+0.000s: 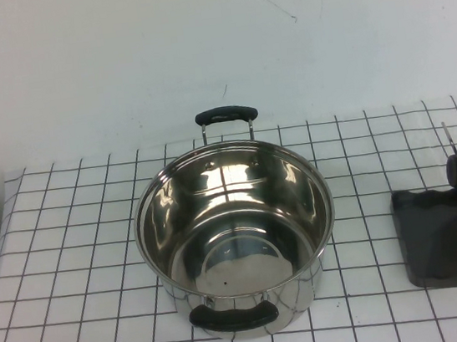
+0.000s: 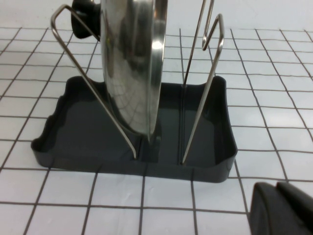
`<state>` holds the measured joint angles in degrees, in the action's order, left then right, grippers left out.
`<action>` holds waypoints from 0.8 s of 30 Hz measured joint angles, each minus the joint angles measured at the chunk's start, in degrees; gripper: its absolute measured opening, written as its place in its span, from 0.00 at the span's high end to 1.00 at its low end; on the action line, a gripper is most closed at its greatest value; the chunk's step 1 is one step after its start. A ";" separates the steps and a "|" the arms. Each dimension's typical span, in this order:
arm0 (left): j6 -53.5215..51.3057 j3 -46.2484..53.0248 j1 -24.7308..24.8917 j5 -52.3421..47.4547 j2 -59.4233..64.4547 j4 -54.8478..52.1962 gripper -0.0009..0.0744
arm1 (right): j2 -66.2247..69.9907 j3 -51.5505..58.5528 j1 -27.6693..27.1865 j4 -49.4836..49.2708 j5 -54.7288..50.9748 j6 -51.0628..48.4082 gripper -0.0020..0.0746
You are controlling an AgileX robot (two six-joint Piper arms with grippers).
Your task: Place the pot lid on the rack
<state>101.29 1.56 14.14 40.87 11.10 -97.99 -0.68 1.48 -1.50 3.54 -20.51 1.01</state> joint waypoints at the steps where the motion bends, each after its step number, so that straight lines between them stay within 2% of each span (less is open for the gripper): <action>1: -0.49 0.00 0.00 -2.85 0.00 2.93 0.99 | 0.00 0.00 0.00 0.00 0.00 0.00 0.98; 3: -3.81 0.00 0.00 -8.69 0.00 10.62 0.99 | 0.00 0.00 0.00 0.00 0.00 0.00 0.98; 6: -17.40 0.00 0.00 -19.23 0.00 35.92 0.99 | 0.00 0.00 0.00 0.00 0.00 0.00 0.98; 8: -34.36 0.00 0.00 -26.28 0.00 55.76 0.99 | 0.00 0.00 0.00 0.00 0.00 0.00 0.98; 12: -69.71 0.00 0.00 -37.44 0.00 79.23 0.99 | 0.00 0.00 0.00 0.00 0.00 0.00 0.98; 15: -86.43 0.00 -0.09 -46.42 0.00 91.33 0.99 | 0.00 0.00 0.00 0.00 0.00 0.00 0.98; 18: -93.69 0.00 -1.23 -53.15 0.00 99.56 0.99 | 0.00 0.00 0.00 0.00 0.00 0.00 0.98; 24: -102.91 0.00 -6.03 -55.87 -1.12 103.79 0.99 | 0.00 0.00 0.00 0.00 0.00 0.00 0.98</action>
<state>-1.62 1.56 8.11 -15.00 9.97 5.80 -0.68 1.48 -1.50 3.54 -20.51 1.01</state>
